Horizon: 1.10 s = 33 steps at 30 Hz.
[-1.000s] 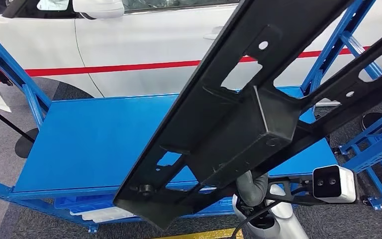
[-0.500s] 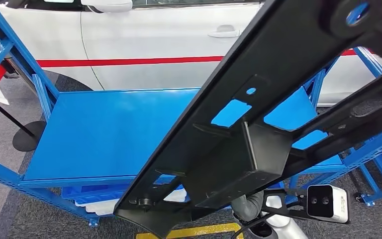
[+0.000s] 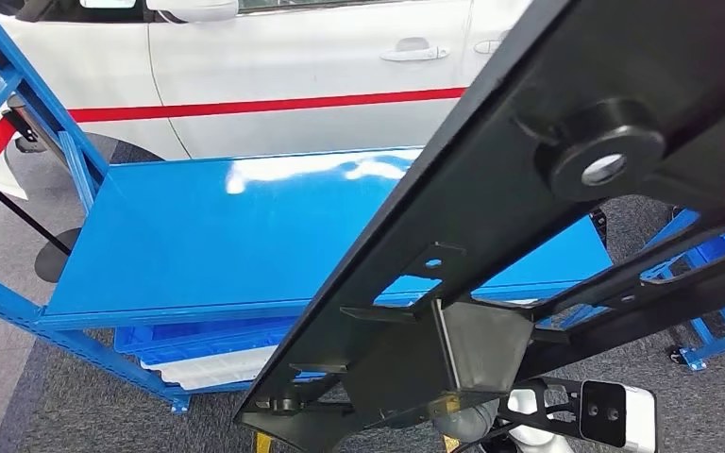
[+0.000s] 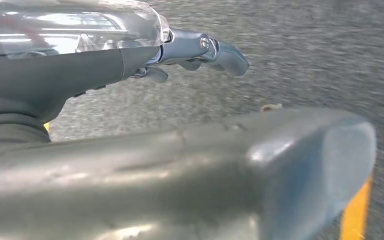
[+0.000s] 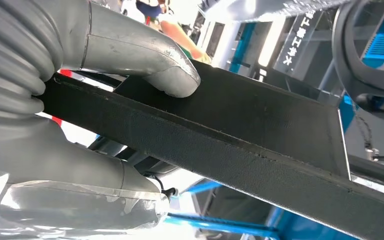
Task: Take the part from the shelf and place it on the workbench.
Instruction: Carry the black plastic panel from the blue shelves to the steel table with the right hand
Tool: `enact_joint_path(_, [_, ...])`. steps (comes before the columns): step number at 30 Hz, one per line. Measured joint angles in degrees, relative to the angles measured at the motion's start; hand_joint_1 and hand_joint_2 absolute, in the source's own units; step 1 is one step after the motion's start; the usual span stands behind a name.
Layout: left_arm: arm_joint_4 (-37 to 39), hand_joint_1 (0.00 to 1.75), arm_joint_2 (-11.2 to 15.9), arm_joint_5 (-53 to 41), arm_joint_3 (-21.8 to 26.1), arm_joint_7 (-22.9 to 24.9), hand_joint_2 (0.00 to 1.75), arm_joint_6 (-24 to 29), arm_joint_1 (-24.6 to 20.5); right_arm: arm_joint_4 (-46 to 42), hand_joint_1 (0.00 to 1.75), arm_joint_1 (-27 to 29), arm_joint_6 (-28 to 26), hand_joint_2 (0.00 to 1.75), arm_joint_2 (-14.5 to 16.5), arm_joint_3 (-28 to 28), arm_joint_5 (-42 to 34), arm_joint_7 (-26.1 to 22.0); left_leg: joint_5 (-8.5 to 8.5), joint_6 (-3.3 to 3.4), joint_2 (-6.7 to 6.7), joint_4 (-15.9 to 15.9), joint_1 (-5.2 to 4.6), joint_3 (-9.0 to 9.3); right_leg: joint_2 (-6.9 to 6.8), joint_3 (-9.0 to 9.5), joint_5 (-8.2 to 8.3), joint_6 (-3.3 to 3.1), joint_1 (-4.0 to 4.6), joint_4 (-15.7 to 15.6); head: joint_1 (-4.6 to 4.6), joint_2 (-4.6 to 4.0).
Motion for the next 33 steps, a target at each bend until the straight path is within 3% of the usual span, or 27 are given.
enact_joint_path(1, [0.0,0.0,-0.05,0.18,0.01,0.22,0.0,0.48,0.12,0.1,1.69,0.77,1.47,1.75,0.25,-0.67,0.42,0.0,-0.33,-0.08,0.0,1.71,0.01,0.23,-0.03,-0.77,0.46,0.06,0.04,0.15,-0.01,0.0])
enact_joint_path(2, [0.0,0.0,-0.11,0.33,0.03,0.43,0.0,0.94,0.23,0.22,1.69,1.5,2.93,1.75,0.5,-1.36,0.78,0.0,0.41,-0.1,0.0,1.36,0.03,1.47,-0.04,-1.51,0.88,0.16,0.06,0.34,-0.01,0.0])
enact_joint_path(3, [0.0,0.0,-0.17,0.48,0.05,0.65,0.0,1.36,0.32,0.33,1.69,2.16,4.34,1.75,0.79,-2.1,1.08,-0.01,1.8,-0.04,0.01,-1.35,0.06,3.9,-0.05,-2.2,1.25,0.31,0.06,0.55,-0.01,0.0])
enact_joint_path(5, [0.0,0.0,-0.3,0.78,0.14,1.25,0.0,2.05,0.38,0.43,1.69,3.16,6.87,1.75,1.57,-3.77,1.57,-0.03,3.25,0.34,-0.04,-9.8,-0.01,9.86,-0.03,-3.24,1.9,0.77,0.1,1.05,-0.01,0.0])
enact_joint_path(7, [0.0,0.0,-0.5,0.99,0.31,1.87,0.0,2.54,0.41,0.44,1.69,3.65,8.57,1.75,2.44,-5.33,2.08,-0.07,3.09,1.07,-0.2,-14.68,-0.29,12.74,0.0,-3.71,2.58,1.44,0.19,1.28,0.0,0.0])
enact_joint_path(10, [0.02,0.0,-0.82,1.1,0.5,2.33,0.0,2.87,0.55,0.48,1.69,4.03,9.21,1.75,3.23,-6.73,2.56,-0.12,3.92,2.3,-0.2,-15.29,-0.33,12.1,0.14,-4.15,3.1,2.5,0.17,1.31,0.0,0.0])
enact_joint_path(11, [0.03,0.0,-0.93,1.11,0.57,2.45,0.0,2.88,0.55,0.5,1.69,4.13,9.08,1.75,3.37,-7.09,2.63,-0.13,4.47,2.79,-0.08,-15.41,-0.23,11.68,0.21,-4.69,1.91,2.76,0.11,2.19,0.01,0.0])
enact_joint_path(12, [0.04,0.0,-1.04,1.12,0.67,2.63,0.0,2.88,0.55,0.54,1.69,4.13,8.7,1.75,3.45,-7.36,2.6,-0.12,5.1,3.21,0.04,-15.55,-0.13,11.13,0.28,-5.6,-0.27,2.97,0.06,4.24,0.01,0.0])
enact_joint_path(14, [0.04,0.0,-1.14,1.05,0.93,3.24,0.0,2.84,0.49,0.77,1.69,3.61,6.87,1.75,3.38,-7.52,1.7,-0.13,6.26,3.63,0.2,-15.48,-0.25,9.7,0.32,-8.09,-5.9,3.23,-0.07,11.35,0.01,0.0])
enact_joint_path(15, [0.04,0.0,-1.15,0.93,1.03,3.64,0.0,2.78,0.49,0.98,1.69,2.98,5.39,1.75,3.08,-7.41,0.69,-0.13,6.82,3.66,0.25,-15.41,-0.34,8.88,0.32,-9.04,-7.64,3.33,-0.09,15.02,0.01,0.0])
enact_joint_path(16, [0.04,0.0,-1.14,0.74,1.09,4.02,0.0,2.7,0.46,1.22,1.69,2.19,3.81,1.75,2.62,-7.23,-0.6,-0.13,7.37,3.66,0.29,-15.32,-0.43,8.07,0.32,-9.21,-8.03,3.37,-0.1,17.31,0.0,0.0])
enact_joint_path(17, [0.04,0.0,-1.11,0.52,1.1,4.36,0.0,2.58,0.42,1.46,1.69,1.33,2.37,1.75,1.97,-7.04,-1.95,-0.13,7.89,3.64,0.31,-15.25,-0.51,7.31,0.32,-8.36,-7.24,3.3,-0.1,17.63,0.0,0.0])
enact_joint_path(18, [0.04,0.0,-1.07,0.32,1.1,4.61,0.0,2.43,0.37,1.69,1.69,0.49,1.23,1.75,1.26,-6.86,-3.15,-0.13,8.38,3.59,0.3,-15.19,-0.6,6.64,0.32,-6.34,-5.68,3.11,-0.08,15.66,0.0,0.0])
enact_joint_path(20, [0.03,0.0,-1.0,0.04,1.1,4.85,0.0,2.17,0.29,2.01,1.69,-1.0,-0.07,1.75,0.12,-6.4,-4.72,-0.12,9.23,3.32,0.22,-15.07,-0.8,5.71,0.34,-0.13,-3.41,2.38,0.16,7.27,-0.01,0.0])
enact_joint_path(22, [0.02,0.0,-0.98,-0.09,1.11,4.88,0.0,2.01,0.21,2.26,1.69,-2.43,-1.03,1.75,-0.71,-5.53,-5.99,-0.14,10.07,2.78,0.2,-15.14,-0.89,5.31,0.36,4.08,-3.31,1.85,0.5,0.67,-0.01,0.0])
enact_joint_path(23, [0.02,0.0,-0.98,-0.11,1.14,4.85,0.0,1.99,0.16,2.43,1.69,-3.19,-1.49,1.75,-1.16,-4.98,-6.73,-0.15,10.5,2.46,0.21,-15.25,-0.87,5.19,0.37,4.61,-3.54,1.74,0.66,-0.58,-0.01,0.0])
enact_joint_path(25, [0.02,0.0,-0.98,-0.05,1.25,4.72,0.0,2.19,0.1,3.01,1.69,-4.78,-2.31,1.75,-2.03,-3.79,-8.17,-0.13,10.99,1.79,0.17,-15.38,-0.82,4.88,0.23,4.08,-2.65,1.25,0.58,-1.08,-0.01,0.0])
enact_joint_path(26, [0.02,0.0,-1.03,0.0,1.3,4.6,0.0,2.33,0.07,3.33,1.69,-5.56,-2.63,1.75,-2.33,-3.18,-8.7,-0.11,10.13,1.51,0.12,-14.68,-0.8,4.39,0.1,3.69,-2.12,0.82,0.42,-1.32,0.0,0.0])
enact_joint_path(28, [0.02,0.0,-1.12,0.1,1.38,4.35,0.0,2.63,0.02,3.84,1.69,-6.66,-3.13,1.75,-2.62,-2.11,-9.31,-0.1,5.79,1.0,0.06,-9.93,-0.61,2.62,-0.18,2.69,-0.97,0.11,0.19,-1.58,0.0,0.0])
enact_joint_path(30, [0.02,0.0,-1.16,0.13,1.4,4.18,0.0,2.83,0.03,4.2,1.69,-7.24,-3.45,1.75,-2.84,-1.3,-9.48,-0.08,1.06,0.49,0.07,-2.12,-0.4,0.47,-0.25,1.46,-0.11,-0.11,0.28,-1.44,-0.01,0.0])
enact_joint_path(31, [0.02,0.0,-1.18,0.14,1.42,4.1,0.0,2.88,0.05,4.38,1.69,-7.42,-3.58,1.75,-2.96,-0.95,-9.49,-0.06,0.07,0.31,0.07,0.71,-0.32,-0.01,-0.3,0.82,0.3,-0.09,0.31,-1.31,-0.01,0.0])
enact_joint_path(32, [0.02,0.0,-1.19,0.14,1.42,3.99,0.0,2.89,0.06,4.55,1.69,-7.54,-3.75,1.75,-3.09,-0.61,-9.5,-0.03,0.31,0.18,0.08,1.53,-0.27,0.48,-0.33,0.18,0.66,-0.01,0.32,-1.14,-0.01,0.0])
enact_joint_path(33, [0.02,0.0,-1.21,0.14,1.43,3.88,0.0,2.9,0.06,4.69,1.69,-7.62,-3.92,1.75,-3.19,-0.29,-9.51,-0.01,1.51,0.14,0.09,-0.04,-0.22,2.15,-0.34,-0.41,0.97,0.11,0.31,-0.9,-0.01,0.0])
